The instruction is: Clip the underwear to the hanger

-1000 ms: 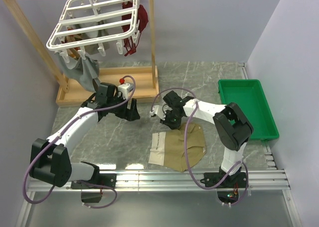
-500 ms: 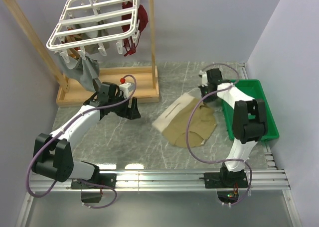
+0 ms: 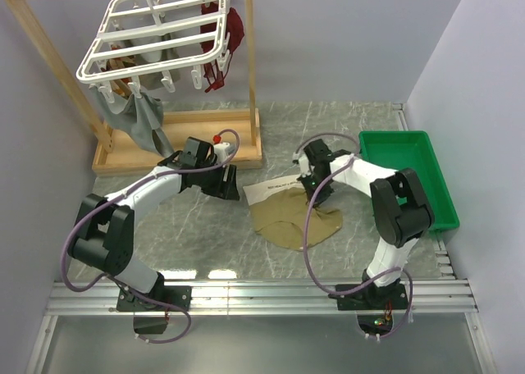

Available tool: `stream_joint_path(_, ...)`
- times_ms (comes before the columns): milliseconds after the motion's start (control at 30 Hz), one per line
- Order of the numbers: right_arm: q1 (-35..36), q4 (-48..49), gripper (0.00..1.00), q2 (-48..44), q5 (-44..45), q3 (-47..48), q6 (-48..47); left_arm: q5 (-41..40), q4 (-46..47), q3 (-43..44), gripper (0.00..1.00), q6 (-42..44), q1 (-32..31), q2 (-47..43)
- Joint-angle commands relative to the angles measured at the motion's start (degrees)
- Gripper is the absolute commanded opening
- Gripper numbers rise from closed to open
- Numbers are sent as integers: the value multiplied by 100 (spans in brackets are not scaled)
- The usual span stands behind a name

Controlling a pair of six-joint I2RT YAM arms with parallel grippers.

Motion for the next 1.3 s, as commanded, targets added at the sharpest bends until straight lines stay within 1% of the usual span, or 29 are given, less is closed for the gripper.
stream_joint_path(0,607,-284,0,-55,-538,-187,-274,-110,250,305,68,-100,-26,65)
stream_joint_path(67,889,-389,0,-46,-950,-152,-257,-154,216,340,68,-83,-26,56)
stream_joint_path(100,942,-399,0,-37,-1509,-143,-196,-172,189,340,67,-83,-26,48)
stream_joint_path(133,1003,-372,0,15,-1671,-100,-100,-190,180,340,67,-74,-17,30)
stream_joint_path(167,1187,-346,0,85,-1751,-47,-38,-199,137,332,67,-74,-9,-14)
stream_joint_path(267,1451,-66,0,768,-1980,260,269,-216,-21,305,67,-47,18,-75)
stream_joint_path(367,1531,128,0,1218,-2384,647,804,-225,-153,262,67,-82,175,-180)
stream_joint_path(433,1496,339,0,1255,-2281,814,1208,-216,-285,244,67,-91,377,-242)
stream_joint_path(467,1426,383,0,1124,-1992,797,1280,-242,-329,244,66,-56,430,-321)
stream_joint_path(533,1041,471,0,808,-1692,456,1429,-391,-417,235,66,110,492,-392)
stream_joint_path(567,856,628,0,302,-1491,246,1474,-392,-426,209,66,172,492,-462)
stream_joint_path(600,498,725,0,18,-1384,-209,1527,-409,-426,191,65,268,492,-471)
stream_joint_path(633,364,822,0,-280,-1313,-414,1588,-410,-409,182,66,286,492,-506)
stream_joint_path(667,275,858,0,-771,-1217,-572,1580,-401,-374,130,66,321,484,-541)
stream_joint_path(733,265,841,0,-1143,-971,-811,1432,-392,-225,-10,70,427,484,-603)
stream_joint_path(767,283,884,28,-1397,-935,-872,1439,-357,-172,-63,74,462,484,-673)
stream_joint_path(800,274,946,43,-1487,-891,-934,1465,-331,-128,-107,77,532,475,-708)
stream_joint_path(833,292,981,56,-1566,-847,-934,1448,-304,-101,-177,79,550,475,-761)
stream_joint_path(867,283,1025,62,-1654,-803,-917,1422,-243,-66,-204,81,576,475,-857)
stream_joint_path(900,283,1043,66,-1663,-725,-812,1387,-217,-49,-231,84,620,475,-910)
stream_joint_path(967,274,1086,65,-1655,-645,-628,1124,-251,-179,-257,85,699,475,-1015)
stream_joint_path(1033,292,1218,63,-1698,-627,-364,887,-15,-346,-231,84,1129,475,-1121)
stream_joint_path(1067,292,1427,62,-1759,-662,-285,842,125,-365,-283,84,1261,484,-1452)
stream_joint_path(1100,309,1560,62,-1821,-697,-188,816,335,-243,-353,85,1488,484,-1717)
stream_joint_path(1133,327,1701,62,-1891,-724,-152,789,572,-120,-528,86,1543,466,-2015)
stream_joint_path(1167,344,1972,62,-2031,-680,-135,780,618,12,-591,88,1552,431,-2584)
stream_joint_path(1200,362,2088,62,-2119,-662,-117,771,584,231,-617,92,1552,396,-2824)
stream_joint_path(1267,353,2420,62,-2374,-549,-91,527,487,189,-434,94,1605,273,-3229)
